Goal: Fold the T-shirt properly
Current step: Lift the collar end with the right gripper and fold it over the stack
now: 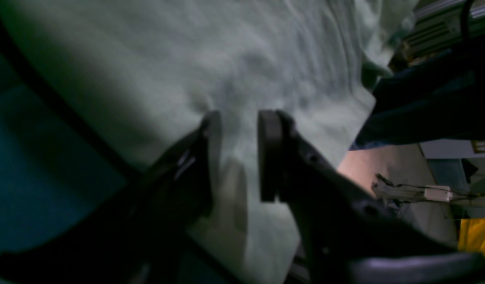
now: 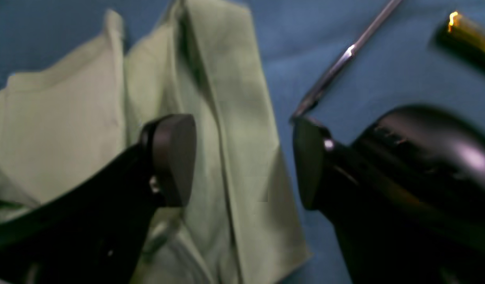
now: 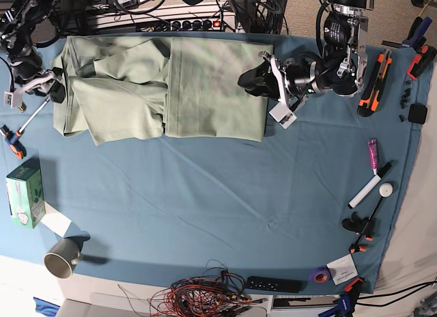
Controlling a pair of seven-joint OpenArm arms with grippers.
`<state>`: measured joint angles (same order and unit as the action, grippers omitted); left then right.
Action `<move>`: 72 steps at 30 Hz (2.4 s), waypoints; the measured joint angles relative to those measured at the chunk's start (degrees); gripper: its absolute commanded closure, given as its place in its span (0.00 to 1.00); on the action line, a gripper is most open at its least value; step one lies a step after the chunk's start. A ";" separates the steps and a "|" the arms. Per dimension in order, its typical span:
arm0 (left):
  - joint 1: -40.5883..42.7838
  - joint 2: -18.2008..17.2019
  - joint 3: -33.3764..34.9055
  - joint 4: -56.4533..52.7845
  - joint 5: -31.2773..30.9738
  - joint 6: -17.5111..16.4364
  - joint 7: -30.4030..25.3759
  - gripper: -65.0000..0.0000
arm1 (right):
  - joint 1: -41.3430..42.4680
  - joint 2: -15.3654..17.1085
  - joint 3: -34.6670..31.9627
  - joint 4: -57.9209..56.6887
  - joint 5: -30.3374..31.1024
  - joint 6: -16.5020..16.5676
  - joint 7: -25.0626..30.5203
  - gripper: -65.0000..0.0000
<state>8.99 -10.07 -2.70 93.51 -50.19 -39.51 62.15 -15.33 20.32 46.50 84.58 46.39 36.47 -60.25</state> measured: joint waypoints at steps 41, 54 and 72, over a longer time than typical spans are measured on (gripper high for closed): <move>0.02 -0.11 -5.11 1.79 -0.07 0.00 -0.55 0.73 | 1.64 -4.15 0.04 7.02 31.52 3.26 -20.59 1.00; 0.11 -5.03 -9.33 3.23 -3.04 0.00 0.87 0.73 | -1.75 -24.50 -26.27 27.21 8.92 3.37 -10.27 1.00; 0.04 -5.51 -9.33 3.23 -3.02 0.00 0.85 0.73 | 0.26 -27.12 -47.91 27.21 -11.96 3.04 -4.68 1.00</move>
<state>9.04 -15.57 -12.03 96.75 -53.21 -39.51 63.00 -15.07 -6.81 -1.41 111.79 34.44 39.51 -64.93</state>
